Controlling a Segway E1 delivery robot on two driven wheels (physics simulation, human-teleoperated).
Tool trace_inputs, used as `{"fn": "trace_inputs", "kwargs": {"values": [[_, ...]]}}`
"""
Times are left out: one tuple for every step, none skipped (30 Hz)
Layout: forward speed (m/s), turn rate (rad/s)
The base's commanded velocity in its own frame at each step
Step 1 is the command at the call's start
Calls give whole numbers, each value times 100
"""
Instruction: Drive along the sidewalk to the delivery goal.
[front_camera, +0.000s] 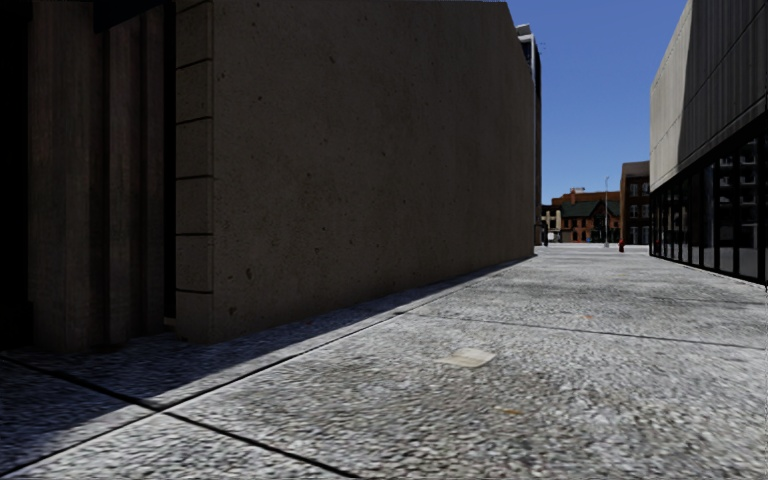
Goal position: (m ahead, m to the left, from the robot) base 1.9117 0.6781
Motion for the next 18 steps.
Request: {"fn": "trace_inputs", "kwargs": {"values": [[120,50],[120,50],[120,50],[120,50],[120,50],[120,50],[120,50],[120,50],[120,50],[120,50],[120,50],[120,48],[120,48],[120,42],[120,0],[120,0],[120,0],[120,0]]}}
